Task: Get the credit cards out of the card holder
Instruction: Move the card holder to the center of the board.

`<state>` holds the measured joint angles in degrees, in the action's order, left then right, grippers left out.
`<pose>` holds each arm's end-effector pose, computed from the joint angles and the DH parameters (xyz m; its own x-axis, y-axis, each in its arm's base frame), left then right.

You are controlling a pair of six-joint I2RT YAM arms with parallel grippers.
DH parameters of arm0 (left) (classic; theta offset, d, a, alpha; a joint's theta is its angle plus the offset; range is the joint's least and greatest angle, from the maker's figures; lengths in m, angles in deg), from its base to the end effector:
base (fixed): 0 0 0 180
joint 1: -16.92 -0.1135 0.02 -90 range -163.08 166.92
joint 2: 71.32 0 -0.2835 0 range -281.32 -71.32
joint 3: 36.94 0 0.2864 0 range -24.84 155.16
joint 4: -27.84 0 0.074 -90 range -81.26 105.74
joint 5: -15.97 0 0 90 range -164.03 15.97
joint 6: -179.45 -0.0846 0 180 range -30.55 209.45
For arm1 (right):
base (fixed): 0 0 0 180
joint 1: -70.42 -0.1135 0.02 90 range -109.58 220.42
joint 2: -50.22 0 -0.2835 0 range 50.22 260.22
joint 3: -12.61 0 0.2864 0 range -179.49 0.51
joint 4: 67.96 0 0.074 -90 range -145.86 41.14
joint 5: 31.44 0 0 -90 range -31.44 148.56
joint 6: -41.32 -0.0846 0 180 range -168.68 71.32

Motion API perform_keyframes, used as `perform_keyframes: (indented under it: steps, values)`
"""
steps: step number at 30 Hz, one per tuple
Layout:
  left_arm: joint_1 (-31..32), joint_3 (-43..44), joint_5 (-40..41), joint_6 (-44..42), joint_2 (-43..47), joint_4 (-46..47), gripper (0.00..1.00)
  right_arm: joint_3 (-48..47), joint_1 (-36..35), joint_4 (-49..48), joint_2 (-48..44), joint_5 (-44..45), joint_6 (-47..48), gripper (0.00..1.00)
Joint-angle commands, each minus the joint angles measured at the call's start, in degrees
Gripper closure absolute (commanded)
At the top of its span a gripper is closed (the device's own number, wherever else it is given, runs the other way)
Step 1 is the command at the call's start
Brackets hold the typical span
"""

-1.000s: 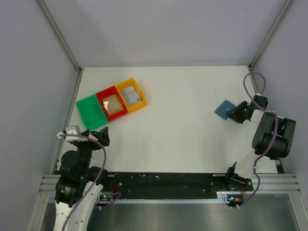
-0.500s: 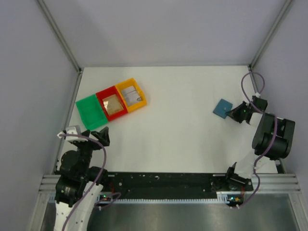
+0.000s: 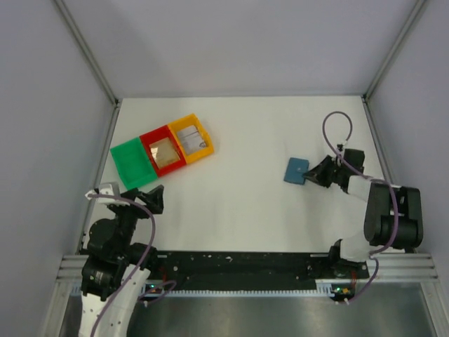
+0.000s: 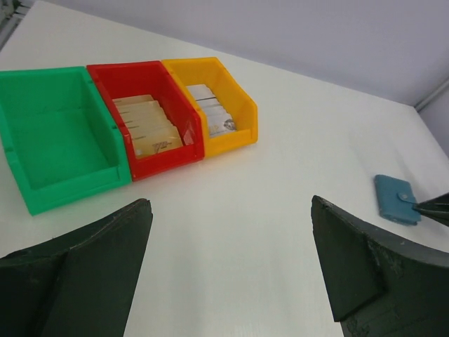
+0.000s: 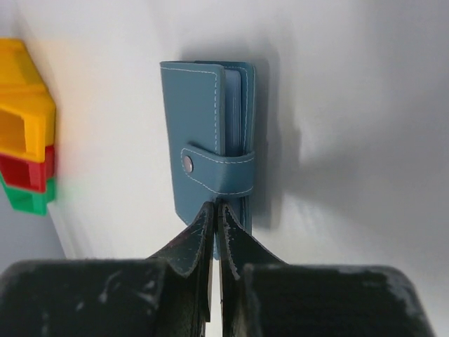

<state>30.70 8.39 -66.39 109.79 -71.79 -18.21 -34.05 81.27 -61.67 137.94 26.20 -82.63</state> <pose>0.0972 -0.0123 0.3146 -0.0561 -0.3410 -0.9384 0.0933 0.9340 -0.3449 0.3260 -0.0164 0.1017 -0.7093 0.6163 -0.3422 0.2399 0.6675 0.7049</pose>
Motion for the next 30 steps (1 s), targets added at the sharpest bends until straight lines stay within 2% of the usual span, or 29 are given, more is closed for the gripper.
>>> perform_keyframes:
  steps: [1,7,10,14,17,22,27,30]
  values:
    - [-0.25,-1.06,-10.68,6.81,-5.57,5.91,0.01,1.78,-7.40,-0.09,-6.50,-2.27,-3.21,1.00]
    - [0.02,-5.89,-27.03,13.49,-18.14,17.41,0.01,6.34,-21.55,-4.29,-10.46,-0.95,-9.27,1.00]
    - [2.12,-7.74,-31.10,17.09,-25.78,23.03,0.01,9.25,-28.94,-10.18,-10.29,0.19,-14.20,1.00]
    - [10.98,-8.36,-26.73,20.17,-34.75,30.24,0.02,11.18,-37.81,-15.81,-7.57,1.33,-18.24,1.00]
    - [15.21,-9.93,-24.08,24.65,-40.12,37.36,0.04,11.54,-42.56,-18.36,-5.81,2.65,-19.66,1.00]
    - [20.84,-12.93,-17.50,30.45,-48.03,44.84,0.08,8.91,-44.78,-10.05,-4.92,4.84,-16.95,1.00]
    - [24.18,-16.00,-13.80,35.64,-54.45,52.22,0.21,1.10,-44.95,12.78,-10.28,14.75,-5.53,0.64]
    - [25.50,-16.01,-14.32,36.52,-58.40,55.39,0.29,-4.53,-46.62,21.34,-12.05,21.09,-0.95,0.52]
